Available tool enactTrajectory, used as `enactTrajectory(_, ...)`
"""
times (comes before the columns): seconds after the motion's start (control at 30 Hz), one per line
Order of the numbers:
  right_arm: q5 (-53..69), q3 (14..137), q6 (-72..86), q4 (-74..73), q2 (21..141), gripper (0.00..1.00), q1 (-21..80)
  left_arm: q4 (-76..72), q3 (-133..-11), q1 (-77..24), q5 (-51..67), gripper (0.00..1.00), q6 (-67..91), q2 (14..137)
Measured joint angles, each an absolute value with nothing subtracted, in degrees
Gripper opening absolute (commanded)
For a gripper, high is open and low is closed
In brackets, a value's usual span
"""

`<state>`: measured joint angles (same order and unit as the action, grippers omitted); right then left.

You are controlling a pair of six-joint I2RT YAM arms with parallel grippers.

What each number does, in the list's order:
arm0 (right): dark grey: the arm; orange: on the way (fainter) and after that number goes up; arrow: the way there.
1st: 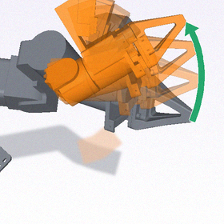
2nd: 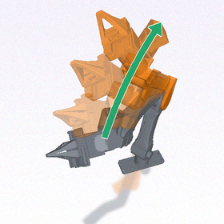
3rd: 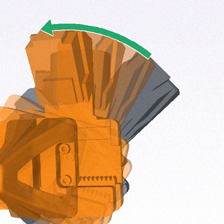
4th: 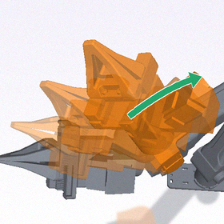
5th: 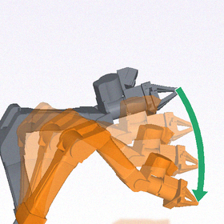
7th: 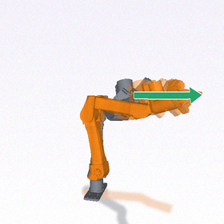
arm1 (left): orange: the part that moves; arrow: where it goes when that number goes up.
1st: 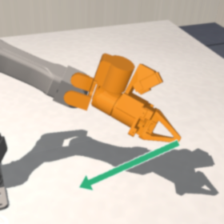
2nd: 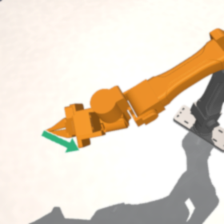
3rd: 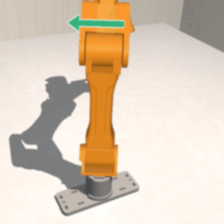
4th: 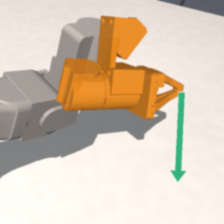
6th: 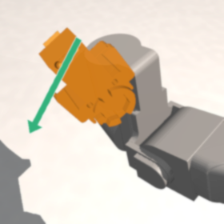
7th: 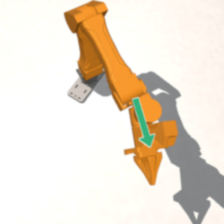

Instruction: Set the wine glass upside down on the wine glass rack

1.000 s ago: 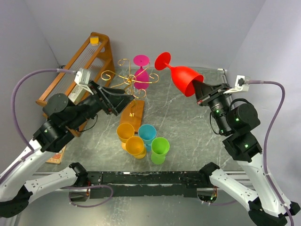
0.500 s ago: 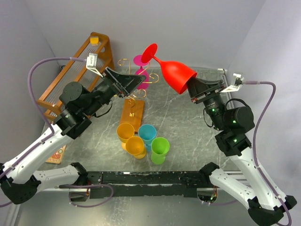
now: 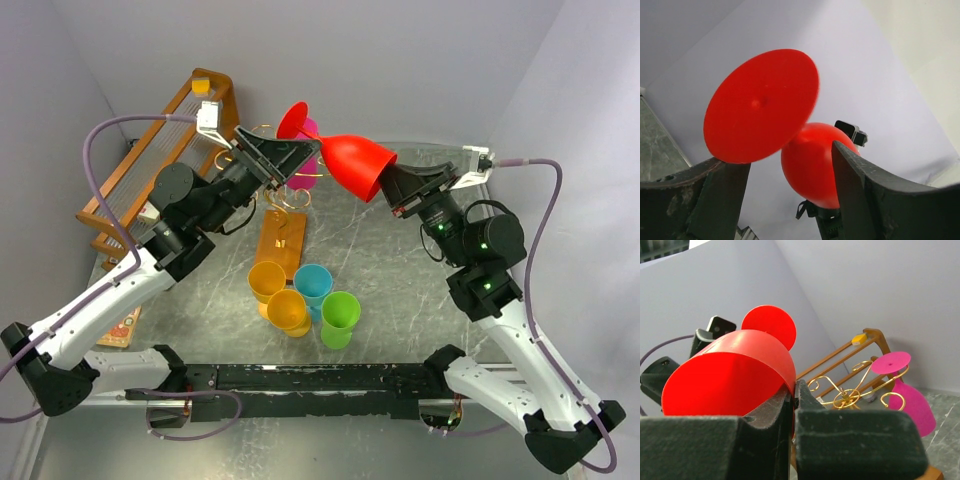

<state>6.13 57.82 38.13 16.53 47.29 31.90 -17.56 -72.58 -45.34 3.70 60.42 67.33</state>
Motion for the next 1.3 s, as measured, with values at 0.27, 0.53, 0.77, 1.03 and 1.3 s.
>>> enactTrajectory(0.27,9.69,57.43,37.65,17.69,47.40,0.00,31.79,-20.34,-72.71,-45.36,1.17,0.46,62.98,68.64)
enactTrajectory(0.53,15.40,56.21,36.36,18.22,48.60,0.00,31.70,-22.79,-74.19,-45.50,0.62,0.32,64.40,70.46)
enactTrajectory(0.77,17.08,55.57,35.35,18.13,48.60,0.00,31.55,-24.12,-74.32,-45.50,0.58,0.07,65.34,70.67)
enactTrajectory(1.03,16.95,55.61,33.98,15.92,47.22,0.13,31.55,-24.16,-74.32,-45.82,0.71,0.07,64.03,70.67)
enactTrajectory(1.3,15.16,57.28,31.05,6.17,44.47,0.68,31.88,-23.29,-76.66,-45.74,1.45,0.07,57.39,71.33)
